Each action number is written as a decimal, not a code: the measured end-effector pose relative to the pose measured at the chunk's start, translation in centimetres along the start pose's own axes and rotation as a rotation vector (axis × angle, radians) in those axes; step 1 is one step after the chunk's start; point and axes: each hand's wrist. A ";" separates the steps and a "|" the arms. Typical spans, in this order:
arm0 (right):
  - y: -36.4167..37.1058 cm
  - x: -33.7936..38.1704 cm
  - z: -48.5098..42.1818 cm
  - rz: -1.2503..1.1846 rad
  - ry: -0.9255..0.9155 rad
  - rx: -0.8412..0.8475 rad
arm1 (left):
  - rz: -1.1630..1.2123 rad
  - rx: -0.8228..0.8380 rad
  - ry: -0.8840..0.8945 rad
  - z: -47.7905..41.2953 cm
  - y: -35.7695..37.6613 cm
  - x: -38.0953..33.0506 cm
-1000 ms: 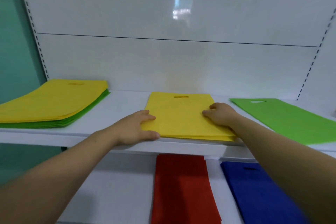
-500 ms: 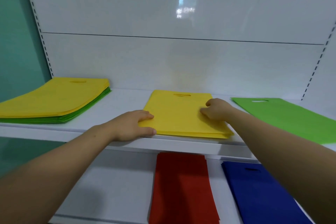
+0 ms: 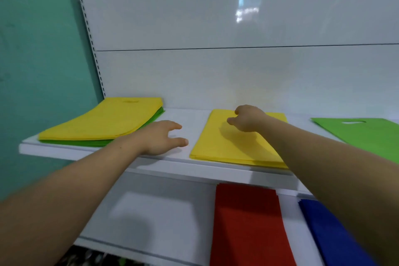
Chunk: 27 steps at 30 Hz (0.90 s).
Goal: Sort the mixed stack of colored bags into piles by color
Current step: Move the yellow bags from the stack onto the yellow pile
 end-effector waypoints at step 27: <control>11.8 30.6 -8.6 -0.118 0.189 -0.059 | -0.028 -0.029 -0.201 2.2 -8.4 31.7</control>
Point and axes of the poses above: each hand's wrist, its own z-axis away from the middle knuckle, its own y-axis out of the palm, x = y × z, and after that the axes turned 10 degrees about -x, right-handed
